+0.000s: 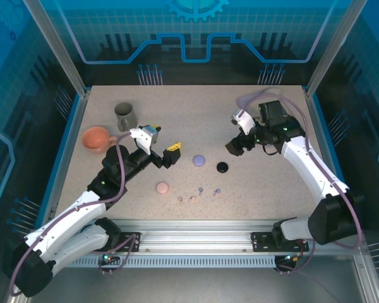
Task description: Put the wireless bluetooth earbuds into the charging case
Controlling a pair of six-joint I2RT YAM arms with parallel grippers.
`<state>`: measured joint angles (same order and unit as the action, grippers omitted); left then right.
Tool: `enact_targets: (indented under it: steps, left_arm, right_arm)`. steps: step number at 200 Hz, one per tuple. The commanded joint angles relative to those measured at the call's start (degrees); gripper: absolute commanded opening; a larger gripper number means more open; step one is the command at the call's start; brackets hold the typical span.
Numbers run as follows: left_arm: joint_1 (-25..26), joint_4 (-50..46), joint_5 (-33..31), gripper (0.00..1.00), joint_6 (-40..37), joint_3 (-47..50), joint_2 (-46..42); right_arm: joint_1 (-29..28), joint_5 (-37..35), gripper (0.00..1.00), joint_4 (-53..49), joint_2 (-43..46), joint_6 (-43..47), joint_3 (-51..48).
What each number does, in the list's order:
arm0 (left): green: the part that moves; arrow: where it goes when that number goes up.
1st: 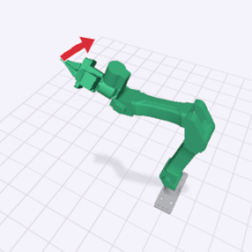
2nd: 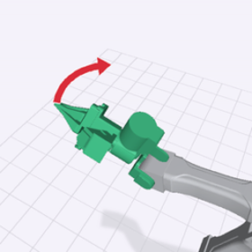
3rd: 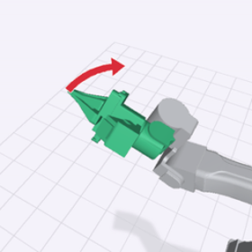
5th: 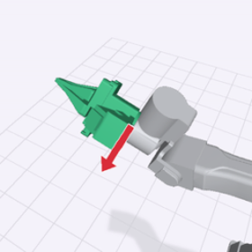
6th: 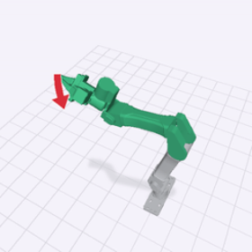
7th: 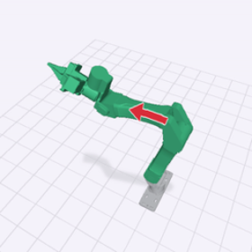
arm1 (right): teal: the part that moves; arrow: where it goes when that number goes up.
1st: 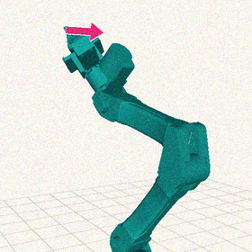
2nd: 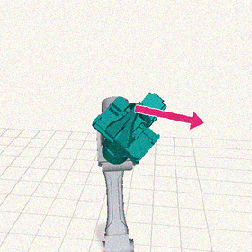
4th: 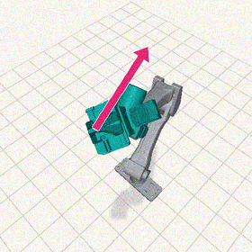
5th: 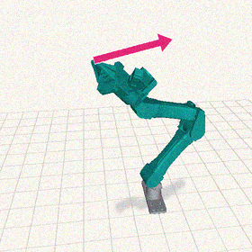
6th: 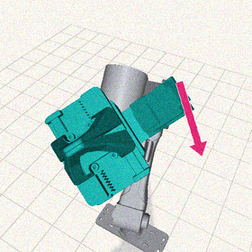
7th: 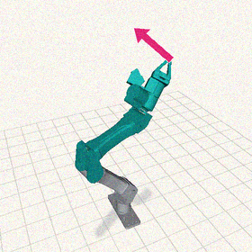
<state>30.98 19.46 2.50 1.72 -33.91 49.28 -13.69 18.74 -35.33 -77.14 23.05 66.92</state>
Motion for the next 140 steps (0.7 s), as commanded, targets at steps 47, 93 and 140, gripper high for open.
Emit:
enact_targets:
  steps: [47, 93, 140]
  left_arm:
    - [-2.1, -12.5, -3.3, 0.99, 10.3, 0.4, 0.2]
    - [-2.1, -26.0, -8.6, 0.99, 12.7, -1.4, 2.5]
    - [-2.3, -29.7, -13.7, 0.99, 16.9, -1.0, 3.0]
  right_arm:
    - [0.9, 6.4, 1.0, 4.0, 0.5, 4.9, -1.1]
    - [-3.9, 3.4, 1.0, -0.7, -6.2, 9.0, 2.9]
    - [-9.6, -2.6, 1.0, -4.9, -17.6, 14.2, 9.7]
